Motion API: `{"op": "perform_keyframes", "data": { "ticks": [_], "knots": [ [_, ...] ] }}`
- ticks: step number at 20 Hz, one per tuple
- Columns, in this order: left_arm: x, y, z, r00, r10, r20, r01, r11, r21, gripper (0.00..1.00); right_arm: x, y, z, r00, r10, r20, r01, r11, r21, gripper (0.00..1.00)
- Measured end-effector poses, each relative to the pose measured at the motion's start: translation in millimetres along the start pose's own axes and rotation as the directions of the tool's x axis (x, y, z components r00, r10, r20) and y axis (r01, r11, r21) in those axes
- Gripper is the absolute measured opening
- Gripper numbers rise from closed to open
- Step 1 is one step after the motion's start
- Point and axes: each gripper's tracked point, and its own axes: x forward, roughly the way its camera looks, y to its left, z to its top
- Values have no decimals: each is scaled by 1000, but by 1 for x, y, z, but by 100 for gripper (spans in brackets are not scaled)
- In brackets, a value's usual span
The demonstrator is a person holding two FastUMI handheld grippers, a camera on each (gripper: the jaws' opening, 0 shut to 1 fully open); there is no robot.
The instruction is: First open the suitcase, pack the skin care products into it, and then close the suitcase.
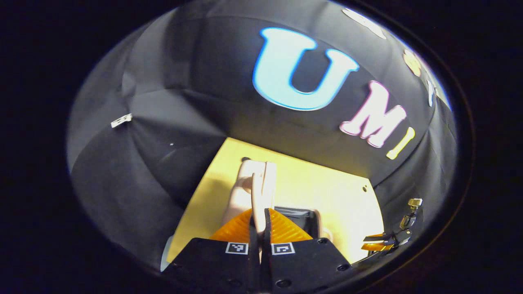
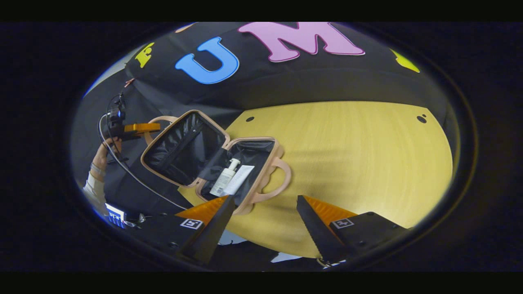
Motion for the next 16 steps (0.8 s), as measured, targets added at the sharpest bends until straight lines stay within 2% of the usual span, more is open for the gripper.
{"op": "perform_keyframes", "data": {
  "ticks": [2,3,5,6,9,12,15,16],
  "knots": [
    [10,-63,-16,998,-66,1,66,998,8,6,-18,-20,0,1000,-14,22,14,1000,2,97],
    [22,-95,-32,993,-121,-8,121,993,6,6,-25,-27,-2,999,-16,38,16,1000,10,97],
    [49,-159,-81,974,-211,-77,212,977,6,6,-41,-43,-6,998,-32,61,30,999,37,97],
    [65,-184,-108,967,-228,-116,232,972,24,6,-50,-50,-11,997,-31,69,28,998,56,97],
    [114,-217,-171,952,-193,-237,217,973,80,6,-84,-76,-24,993,-62,99,54,995,79,97],
    [143,-220,-210,942,-105,-318,152,980,128,6,-124,-119,-42,985,-128,112,118,989,89,97],
    [150,-222,-223,960,-8,-279,97,947,306,7,-159,-159,-58,980,-161,116,153,985,80,97],
    [147,-226,-225,959,6,-282,85,946,312,13,-168,-169,-61,979,-167,117,159,985,74,97]
  ]
}}
